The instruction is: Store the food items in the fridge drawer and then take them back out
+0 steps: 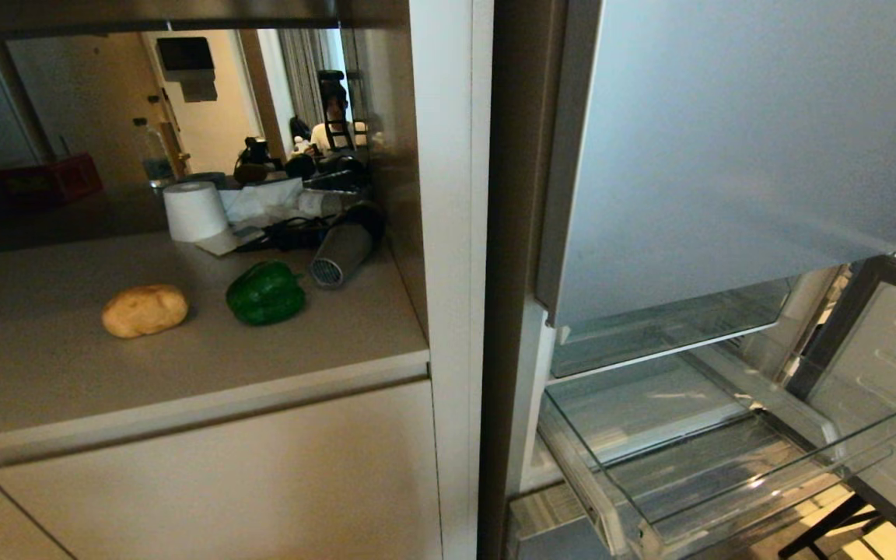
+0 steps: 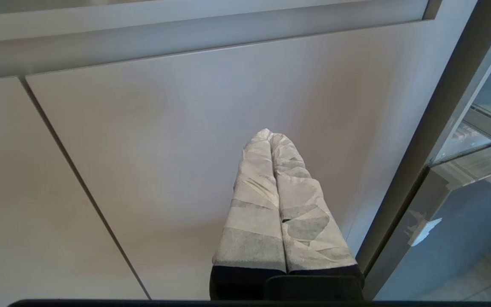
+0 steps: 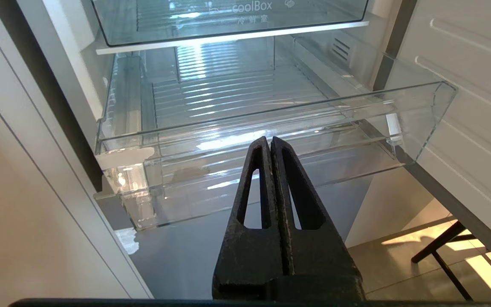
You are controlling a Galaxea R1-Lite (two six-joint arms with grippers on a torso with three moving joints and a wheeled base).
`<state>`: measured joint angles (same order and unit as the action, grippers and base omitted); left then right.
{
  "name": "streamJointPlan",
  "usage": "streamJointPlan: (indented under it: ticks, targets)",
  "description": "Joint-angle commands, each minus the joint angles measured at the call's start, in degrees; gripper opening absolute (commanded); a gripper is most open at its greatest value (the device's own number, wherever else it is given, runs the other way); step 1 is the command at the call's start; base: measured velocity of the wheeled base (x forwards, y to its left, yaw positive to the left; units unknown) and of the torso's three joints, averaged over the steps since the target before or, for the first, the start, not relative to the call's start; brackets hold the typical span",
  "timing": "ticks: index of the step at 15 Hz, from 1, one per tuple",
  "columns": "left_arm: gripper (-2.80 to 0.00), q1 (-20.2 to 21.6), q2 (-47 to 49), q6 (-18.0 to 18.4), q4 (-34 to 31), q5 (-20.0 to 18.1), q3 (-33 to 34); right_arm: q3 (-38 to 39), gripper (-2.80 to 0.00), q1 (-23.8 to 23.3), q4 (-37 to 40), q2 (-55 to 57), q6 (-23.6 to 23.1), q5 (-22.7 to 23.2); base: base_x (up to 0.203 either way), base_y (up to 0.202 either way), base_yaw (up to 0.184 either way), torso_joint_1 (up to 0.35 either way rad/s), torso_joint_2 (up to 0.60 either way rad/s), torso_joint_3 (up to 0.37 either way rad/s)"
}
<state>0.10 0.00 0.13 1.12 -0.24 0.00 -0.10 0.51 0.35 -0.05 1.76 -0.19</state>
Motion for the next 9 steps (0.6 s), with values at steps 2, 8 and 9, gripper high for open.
streamJointPlan:
  ticks: [2, 8, 9]
  targets:
    - [-2.80, 0.07, -0.09, -0.05, 0.01, 0.05, 0.62, 0.01, -2.80, 0.02, 0.01, 0.07, -0.41, 0.10, 0.000, 0.000, 0.000, 0.000, 0.00, 0.000]
    - [-2.80, -0.01, -0.09, -0.05, 0.02, 0.06, 0.62, -13.14, -2.80, 0.03, 7.28, 6.28, -2.15, 0.03, 0.000, 0.000, 0.000, 0.000, 0.00, 0.000]
    - [-2.80, 0.08, -0.09, -0.05, 0.02, -0.02, 0.62, -17.84, -2.80, 0.11, 10.46, 11.83, -1.75, 0.31, 0.000, 0.000, 0.000, 0.000, 0.00, 0.000]
